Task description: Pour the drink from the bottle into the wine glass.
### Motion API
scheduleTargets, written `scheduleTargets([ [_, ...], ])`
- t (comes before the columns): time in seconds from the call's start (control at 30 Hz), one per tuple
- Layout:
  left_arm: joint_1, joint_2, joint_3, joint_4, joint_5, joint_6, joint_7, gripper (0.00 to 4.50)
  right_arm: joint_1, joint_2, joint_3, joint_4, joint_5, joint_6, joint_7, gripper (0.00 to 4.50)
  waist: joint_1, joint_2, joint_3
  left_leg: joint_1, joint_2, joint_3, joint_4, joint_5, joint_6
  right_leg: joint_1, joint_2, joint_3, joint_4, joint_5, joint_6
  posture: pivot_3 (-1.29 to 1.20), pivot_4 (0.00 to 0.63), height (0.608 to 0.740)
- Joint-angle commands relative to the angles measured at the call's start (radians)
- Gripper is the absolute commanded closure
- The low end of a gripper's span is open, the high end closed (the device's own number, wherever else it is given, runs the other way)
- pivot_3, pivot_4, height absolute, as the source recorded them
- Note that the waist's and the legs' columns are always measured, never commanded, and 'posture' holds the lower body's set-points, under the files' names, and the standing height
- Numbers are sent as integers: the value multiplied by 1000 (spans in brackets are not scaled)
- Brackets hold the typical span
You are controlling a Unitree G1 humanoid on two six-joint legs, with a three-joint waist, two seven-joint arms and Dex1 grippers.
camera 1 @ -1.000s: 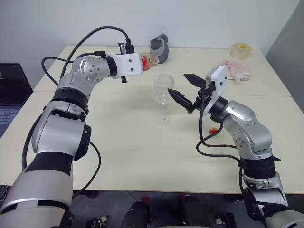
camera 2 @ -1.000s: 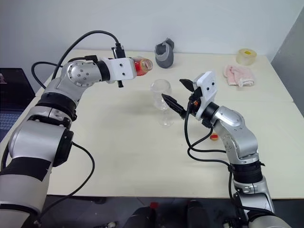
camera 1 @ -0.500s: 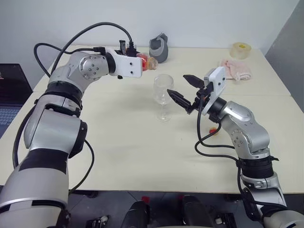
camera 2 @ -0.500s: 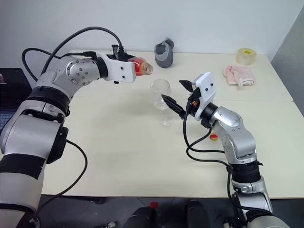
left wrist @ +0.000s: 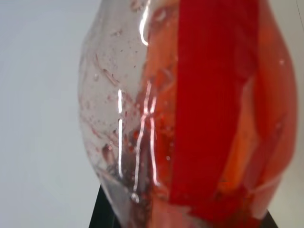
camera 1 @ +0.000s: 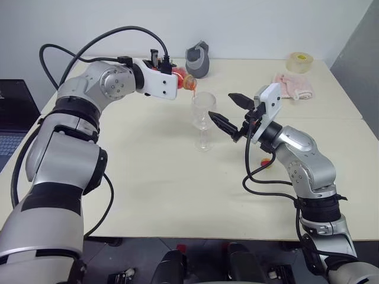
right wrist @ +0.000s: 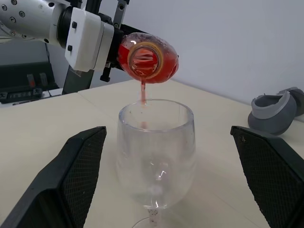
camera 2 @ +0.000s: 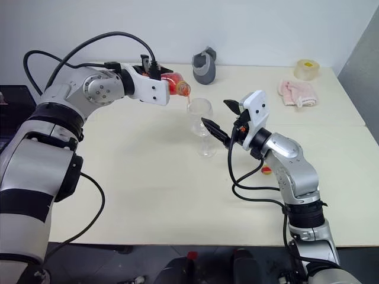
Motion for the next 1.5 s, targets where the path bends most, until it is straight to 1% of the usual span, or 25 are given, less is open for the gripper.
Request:
scheduleTargets([
  [0.03,-53,23,-1,-10,5,-16,33,3583,-18,0,-5,-23,2,-31,6,0,0,0,0,0,0,0,0,0,0,0,0,0,0,0,0,0,150,740],
  [1.5,-116,35,-65,8,83,-24,105,3583,1,-1,10,-45,2,-41,13,0,-21,0,0,0,0,0,0,0,0,0,0,0,1,0,0,0,150,740],
])
